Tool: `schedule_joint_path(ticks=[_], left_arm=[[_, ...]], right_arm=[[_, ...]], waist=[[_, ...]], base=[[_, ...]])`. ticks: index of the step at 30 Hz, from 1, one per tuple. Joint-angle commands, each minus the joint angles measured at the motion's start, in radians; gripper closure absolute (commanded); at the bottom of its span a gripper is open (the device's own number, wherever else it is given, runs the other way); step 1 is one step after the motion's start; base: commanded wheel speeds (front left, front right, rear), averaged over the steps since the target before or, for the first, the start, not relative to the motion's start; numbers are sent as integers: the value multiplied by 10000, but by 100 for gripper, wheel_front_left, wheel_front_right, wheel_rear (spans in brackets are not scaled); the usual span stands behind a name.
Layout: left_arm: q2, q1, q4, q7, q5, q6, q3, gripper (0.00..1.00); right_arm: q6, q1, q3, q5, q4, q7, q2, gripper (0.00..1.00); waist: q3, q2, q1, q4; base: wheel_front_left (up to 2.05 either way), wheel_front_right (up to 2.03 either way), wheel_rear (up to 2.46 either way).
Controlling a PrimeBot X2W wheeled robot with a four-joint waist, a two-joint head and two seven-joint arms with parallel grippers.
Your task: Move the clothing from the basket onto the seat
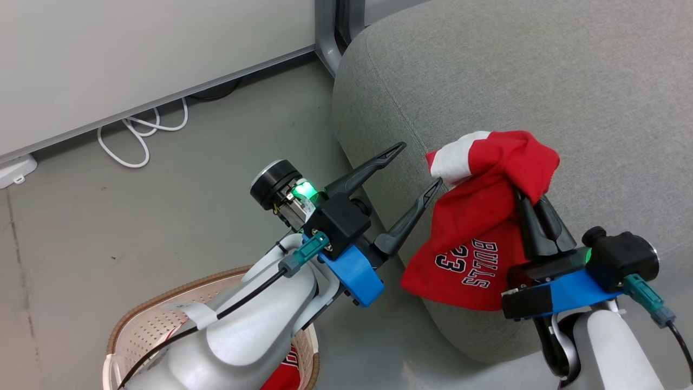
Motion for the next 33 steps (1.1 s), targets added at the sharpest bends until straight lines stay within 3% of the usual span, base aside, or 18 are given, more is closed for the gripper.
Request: schedule_joint_path(ticks=[1,10,22,28,33], left_arm=[[20,-90,34,-34,39,-37,9,0],[121,-366,-194,10,164,38,-11,0],[809,-1672,-1386,655,793,122,13,0],[1143,-2281,-2095,878,1113,122,64,0],[1293,-2629,-2547,965,1326,157,68,0]], right_arm=[[5,51,-56,17,-113,-10,25,100],[5,-1363,-791,-410,-699,-8,-33,100],[5,-5373,-3717,-513,-1708,-8,-1188,100],[5,-6825,-4942,-626,-1270,-8,-2241,100],[5,-7458,-5696,-562,-79,-7,-2981,100]], waist=[[1,0,0,4],[542,0,0,211],[3584,0,0,973],[5048,0,0,1298],[5965,0,0,1504]], base=[[0,0,0],[0,0,0],[0,0,0],[0,0,0],[0,0,0]])
